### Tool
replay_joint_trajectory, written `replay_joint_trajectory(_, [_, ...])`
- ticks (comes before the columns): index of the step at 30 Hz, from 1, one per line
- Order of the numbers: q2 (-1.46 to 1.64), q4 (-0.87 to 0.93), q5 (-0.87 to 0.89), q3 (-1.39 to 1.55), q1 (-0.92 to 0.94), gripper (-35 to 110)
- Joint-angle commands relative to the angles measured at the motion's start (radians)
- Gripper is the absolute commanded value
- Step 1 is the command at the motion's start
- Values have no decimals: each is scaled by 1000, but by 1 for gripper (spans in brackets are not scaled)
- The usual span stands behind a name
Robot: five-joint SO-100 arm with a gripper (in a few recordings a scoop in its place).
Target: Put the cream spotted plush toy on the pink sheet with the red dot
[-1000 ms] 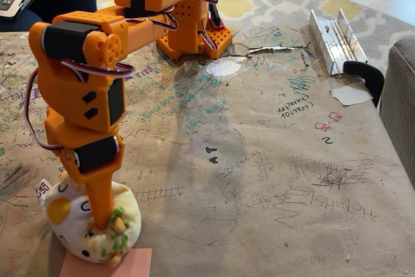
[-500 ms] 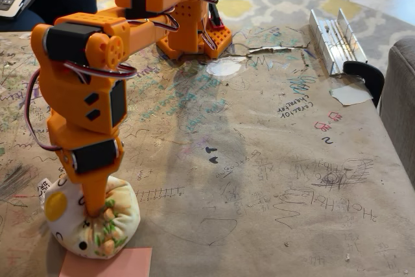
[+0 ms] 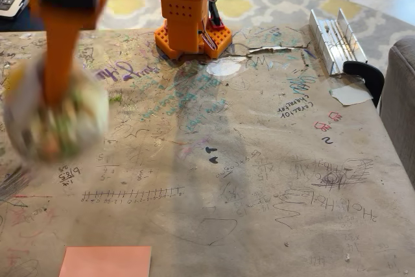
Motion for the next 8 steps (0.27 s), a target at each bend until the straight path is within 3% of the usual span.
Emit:
replay_joint_trajectory(1, [382, 9, 80, -683, 2, 0])
replay_joint_trajectory(8, [699, 2, 74, -686, -193, 0])
